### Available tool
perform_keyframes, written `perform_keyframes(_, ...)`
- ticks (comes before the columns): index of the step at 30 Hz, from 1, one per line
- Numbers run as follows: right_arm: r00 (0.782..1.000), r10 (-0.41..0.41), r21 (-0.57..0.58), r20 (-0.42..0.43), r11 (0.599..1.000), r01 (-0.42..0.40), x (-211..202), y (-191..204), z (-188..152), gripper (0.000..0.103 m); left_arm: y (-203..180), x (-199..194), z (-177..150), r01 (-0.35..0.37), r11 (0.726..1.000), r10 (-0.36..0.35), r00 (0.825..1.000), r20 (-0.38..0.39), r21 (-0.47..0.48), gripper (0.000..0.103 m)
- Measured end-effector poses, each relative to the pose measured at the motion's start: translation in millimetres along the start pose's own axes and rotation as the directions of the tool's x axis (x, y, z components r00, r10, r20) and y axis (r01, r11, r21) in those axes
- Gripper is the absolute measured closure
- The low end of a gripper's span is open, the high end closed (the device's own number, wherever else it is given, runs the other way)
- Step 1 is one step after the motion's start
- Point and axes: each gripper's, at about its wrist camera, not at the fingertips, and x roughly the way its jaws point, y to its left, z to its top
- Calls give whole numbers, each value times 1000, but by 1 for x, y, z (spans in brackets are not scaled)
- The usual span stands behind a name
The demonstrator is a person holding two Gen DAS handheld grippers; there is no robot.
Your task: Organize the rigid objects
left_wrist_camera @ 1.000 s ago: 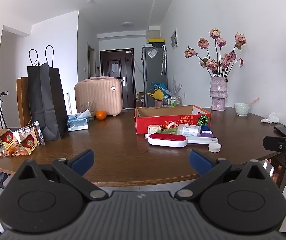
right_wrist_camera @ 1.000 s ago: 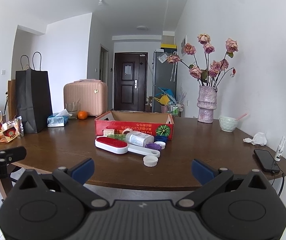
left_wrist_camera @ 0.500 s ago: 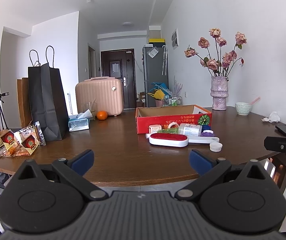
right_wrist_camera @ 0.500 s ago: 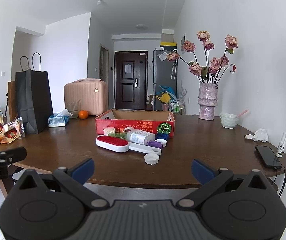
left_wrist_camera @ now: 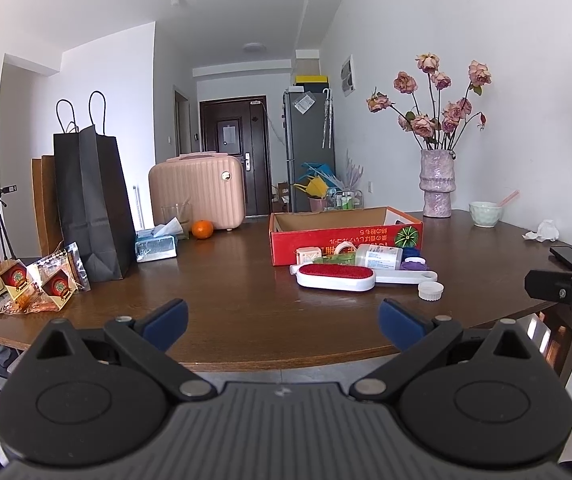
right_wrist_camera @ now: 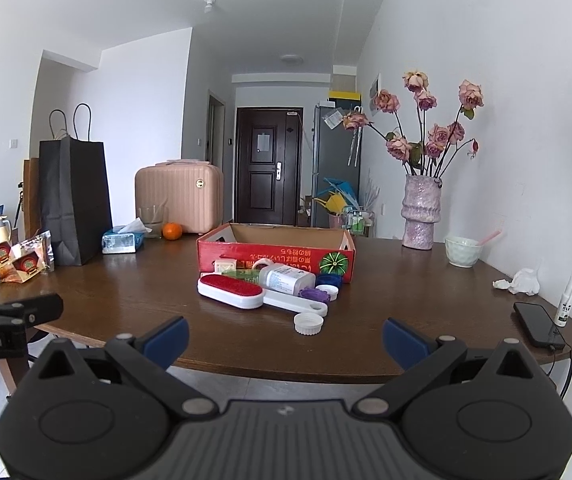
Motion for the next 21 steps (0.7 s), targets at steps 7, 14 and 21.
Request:
perform_keyframes(7,1000,-2,-6,8,1000,2,-2,1,0,0,0,3,-2,3,1000,-3,1000,-13,1,0)
perform_keyframes(14,998,-53,-36,46,998,55,2,-4,-1,0,-2,19,-7,-4,1000,4,999,-38,3,0)
perform_keyframes(21,997,-47,2,54,999,47,23,-15,-12,0,-5,55,-19,-12,1000,12,993,-115,6,0)
